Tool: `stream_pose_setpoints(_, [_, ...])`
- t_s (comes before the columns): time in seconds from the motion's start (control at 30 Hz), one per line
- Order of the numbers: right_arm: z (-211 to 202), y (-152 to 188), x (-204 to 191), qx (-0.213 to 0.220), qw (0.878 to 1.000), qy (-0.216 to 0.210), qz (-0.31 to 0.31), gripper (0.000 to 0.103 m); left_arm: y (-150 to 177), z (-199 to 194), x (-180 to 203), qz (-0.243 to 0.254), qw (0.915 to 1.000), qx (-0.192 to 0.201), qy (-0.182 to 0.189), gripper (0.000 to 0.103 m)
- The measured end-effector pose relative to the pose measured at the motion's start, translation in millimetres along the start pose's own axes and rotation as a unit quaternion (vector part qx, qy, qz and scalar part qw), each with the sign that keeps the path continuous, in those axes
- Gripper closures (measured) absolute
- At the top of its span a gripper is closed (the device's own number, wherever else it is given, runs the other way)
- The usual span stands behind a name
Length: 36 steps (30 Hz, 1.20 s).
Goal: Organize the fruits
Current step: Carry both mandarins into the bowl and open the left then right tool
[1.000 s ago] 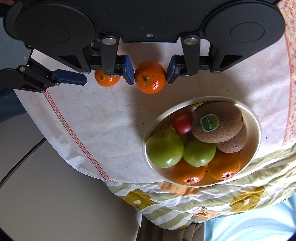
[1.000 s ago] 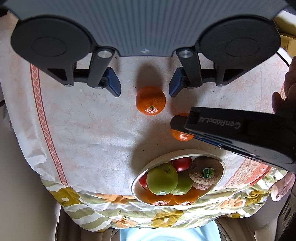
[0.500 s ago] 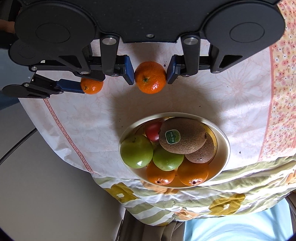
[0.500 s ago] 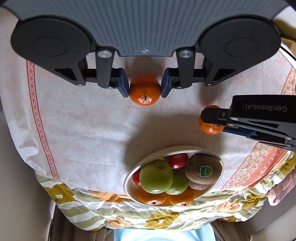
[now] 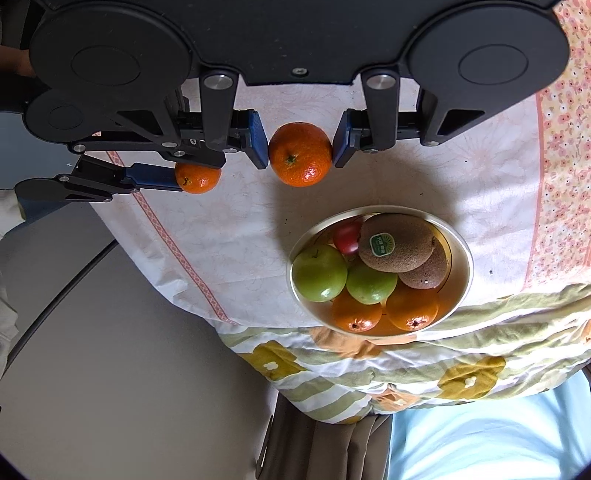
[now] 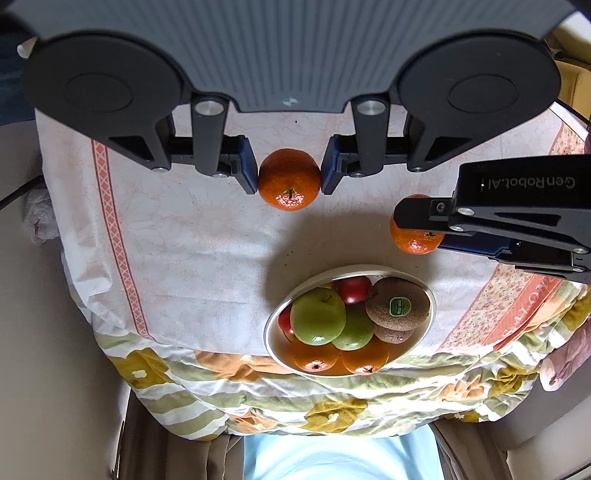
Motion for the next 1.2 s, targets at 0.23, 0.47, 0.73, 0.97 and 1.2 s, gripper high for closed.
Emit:
stream_pose_setpoints(0.23, [-29.9,-15.5,1.0,0.018,1.000,0.012,0.009,0.051,-13.8,-35.0,9.2,0.001,0.9993,0.035,0.014,0.061])
stream_pose_setpoints(0.47, [-48.6,-46.4,-7.7,0.047,0.999,0.015,0.004,0.051,-39.2,-63.3,-7.8,0.002,0.9973,0.073,-0.003,0.061])
stream_pose_setpoints(0.73, [-31.2,-89.2,-20.4,0.073,0.997,-0.002,0.004,0.051,-71.7,-54.0,-49.6,-0.009,0.9943,0.097,-0.043,0.061])
stream_pose_setpoints(0.97, [15.4,-126.4,-29.5,0.070,0.997,-0.031,-0.009,0.051,-98.3,-27.3,-86.8,-0.021,0.9918,0.096,-0.082,0.061])
stream_pose_setpoints(1.2, [65.8,-149.4,-28.6,0.054,0.997,-0.047,-0.029,0.051,-112.4,25.9,-116.8,-0.037,0.9928,0.059,-0.098,0.061])
Point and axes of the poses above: each gripper's, at about its wrist camera, not at the fingertips, and z roughly the way its jaws point, x to its right, y to its underside, the point moved 5 cm from there along z, roughly the way its jaws point, and after that the axes turned 10 degrees about x, right-handed, at the moved point
